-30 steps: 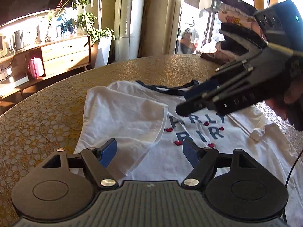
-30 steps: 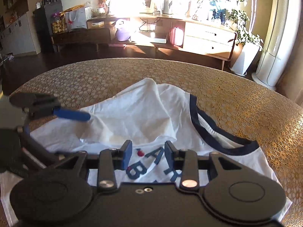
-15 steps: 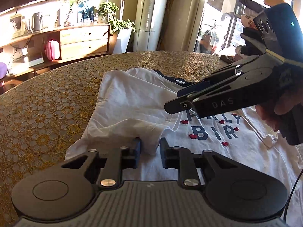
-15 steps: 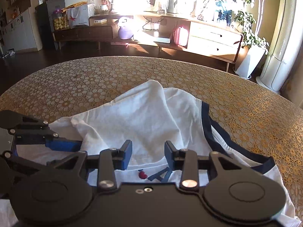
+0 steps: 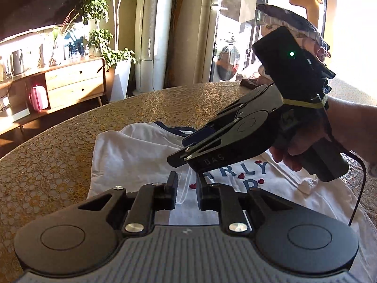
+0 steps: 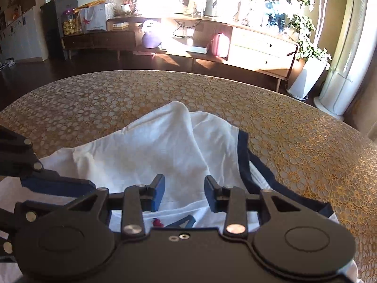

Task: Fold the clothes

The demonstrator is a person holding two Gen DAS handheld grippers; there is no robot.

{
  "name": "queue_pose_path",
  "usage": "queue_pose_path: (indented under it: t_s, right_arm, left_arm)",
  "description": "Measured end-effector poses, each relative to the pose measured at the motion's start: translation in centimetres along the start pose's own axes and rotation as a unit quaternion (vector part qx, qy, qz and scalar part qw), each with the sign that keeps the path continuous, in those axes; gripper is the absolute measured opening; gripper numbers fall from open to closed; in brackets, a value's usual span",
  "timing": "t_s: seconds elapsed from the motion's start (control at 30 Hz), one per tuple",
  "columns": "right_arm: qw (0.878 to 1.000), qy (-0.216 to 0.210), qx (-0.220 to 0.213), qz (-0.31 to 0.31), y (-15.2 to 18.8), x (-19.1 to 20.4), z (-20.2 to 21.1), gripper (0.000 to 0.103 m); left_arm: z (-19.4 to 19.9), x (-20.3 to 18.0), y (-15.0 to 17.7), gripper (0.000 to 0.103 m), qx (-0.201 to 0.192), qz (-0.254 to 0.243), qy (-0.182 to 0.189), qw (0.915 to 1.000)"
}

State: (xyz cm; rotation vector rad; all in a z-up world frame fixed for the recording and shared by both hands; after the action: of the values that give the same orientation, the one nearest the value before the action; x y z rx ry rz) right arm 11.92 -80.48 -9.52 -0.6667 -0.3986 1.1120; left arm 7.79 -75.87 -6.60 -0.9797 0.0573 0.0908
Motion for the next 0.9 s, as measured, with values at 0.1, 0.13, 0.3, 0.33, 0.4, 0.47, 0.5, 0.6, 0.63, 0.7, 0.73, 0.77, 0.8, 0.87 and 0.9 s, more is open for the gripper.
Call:
queue_pose_path:
  t_s: [0.1,0.13,0.3,0.33,0.4,0.47,0.5,0.6,0.63,0.7,0.73,0.77,0.8,0.87,0.9]
  right_arm:
    - [0.999,-0.028,0.010,-0.013,0.4,-0.1,-0.9,0.103]
    - [1.000,-0.027,0.012,-0.009,0.7,-0.1,-1.1,0.103]
    - [1.000,-0.016,0.008,-0.007,1.6,-0.9,-1.0,0.103]
    - [1.000,-0.008,0.008,-0.011,1.9,-1.4,-0.7,0.103]
    - [0.999,-0.012,0.008,-0.034,2.6,-2.3,-0.2,0.103]
    - [0.999,-0.002,0.014,-0.053,3.3,-3.4,0.8,0.103]
    - [0.998,0.002,0.009,-0.058,3.6,-3.7,1.8,0.103]
    - [0.995,-0.022,-0.013,-0.095,5.0,-4.5,6.1,0.103]
    - [0.994,-0.028,-0.013,-0.103,5.8,-4.7,7.5,0.103]
    - [0.994,-0.028,-0.008,-0.107,7.5,-4.8,9.8,0.103]
    - [0.994,-0.026,-0.004,-0.108,8.4,-4.7,10.8,0.103]
    - [0.994,-0.025,-0.001,-0.108,9.4,-4.6,11.9,0.103]
    - [0.994,-0.025,0.002,-0.109,10.3,-4.2,13.0,0.103]
    - [0.994,-0.025,0.007,-0.108,12.0,-3.2,14.9,0.103]
    - [0.994,-0.024,0.009,-0.107,12.8,-2.7,15.8,0.103]
  left_arm:
    - [-1.9,0.7,2.1,0.015,0.047,0.031,0.022,0.9982]
    - [-2.0,0.9,2.8,0.015,0.054,0.037,0.022,0.9976]
    - [-1.2,1.6,3.7,0.015,0.037,0.075,0.031,0.9961]
    - [-0.9,1.5,3.9,0.015,0.041,0.080,0.032,0.9955]
    - [-0.3,1.3,4.3,0.016,0.048,0.090,0.035,0.9941]
    - [1.0,0.4,4.8,0.016,0.060,0.072,0.026,0.9952]
    - [1.8,-0.1,5.1,0.017,0.062,0.071,0.025,0.9953]
    - [5.0,-1.3,6.1,0.040,0.052,0.070,0.026,0.9958]
    - [6.1,-2.3,6.6,0.072,0.047,0.068,0.030,0.9961]
    - [8.3,-4.2,7.6,0.086,0.037,0.064,0.036,0.9966]
    - [9.1,-5.2,8.1,0.086,0.038,0.053,0.036,0.9972]
    - [10.1,-6.1,8.6,0.086,0.040,0.045,0.027,0.9978]
    - [10.5,-6.7,8.6,0.086,0.038,0.045,0.023,0.9980]
    - [11.4,-8.2,9.1,0.086,0.036,0.055,0.027,0.9974]
    - [11.9,-9.0,9.3,0.086,0.036,0.060,0.030,0.9971]
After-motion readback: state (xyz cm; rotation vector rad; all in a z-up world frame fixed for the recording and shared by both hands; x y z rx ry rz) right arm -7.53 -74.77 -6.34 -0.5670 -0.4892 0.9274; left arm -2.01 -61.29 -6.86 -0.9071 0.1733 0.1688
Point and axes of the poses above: each gripper's, at about its wrist camera, not at the fingertips, and z roughly against the way its jaws point, x to its left, y to its underside, the point moved 10 cm from there along -z, roughly the way its jaws point, and after that the axes turned 1 degree about -y, right-handed, at the moved point
